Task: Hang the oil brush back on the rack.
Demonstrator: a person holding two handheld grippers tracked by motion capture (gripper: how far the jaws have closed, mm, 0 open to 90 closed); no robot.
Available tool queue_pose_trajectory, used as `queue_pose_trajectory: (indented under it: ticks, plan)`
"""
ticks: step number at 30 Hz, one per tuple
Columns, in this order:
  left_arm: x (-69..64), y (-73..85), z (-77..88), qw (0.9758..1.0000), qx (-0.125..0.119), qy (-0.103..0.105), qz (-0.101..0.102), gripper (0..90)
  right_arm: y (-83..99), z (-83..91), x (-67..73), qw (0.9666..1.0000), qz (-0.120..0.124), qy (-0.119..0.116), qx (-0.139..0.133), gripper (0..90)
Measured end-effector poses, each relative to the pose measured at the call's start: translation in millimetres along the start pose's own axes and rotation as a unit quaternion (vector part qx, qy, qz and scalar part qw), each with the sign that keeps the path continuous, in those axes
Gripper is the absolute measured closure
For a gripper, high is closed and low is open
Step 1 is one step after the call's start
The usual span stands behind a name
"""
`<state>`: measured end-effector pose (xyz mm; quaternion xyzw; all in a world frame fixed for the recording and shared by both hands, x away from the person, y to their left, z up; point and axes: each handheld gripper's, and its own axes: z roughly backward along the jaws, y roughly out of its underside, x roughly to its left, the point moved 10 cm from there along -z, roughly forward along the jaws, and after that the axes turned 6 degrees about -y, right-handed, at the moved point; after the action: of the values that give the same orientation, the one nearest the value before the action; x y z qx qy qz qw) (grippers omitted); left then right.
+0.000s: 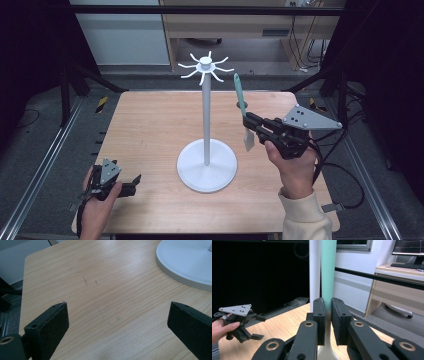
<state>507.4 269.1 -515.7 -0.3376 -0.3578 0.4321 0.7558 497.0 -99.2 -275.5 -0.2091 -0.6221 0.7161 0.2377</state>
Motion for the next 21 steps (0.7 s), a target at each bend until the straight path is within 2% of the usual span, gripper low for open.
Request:
queue_pose_trajectory:
  ticks: [21]
  plan:
    - [0.3,-0.1,0.2,1.0000,0.000,0.000,0.000,3.1,-4.3,-6.1,17.9,0.9997,0.015,-0.018,0.007,82.2]
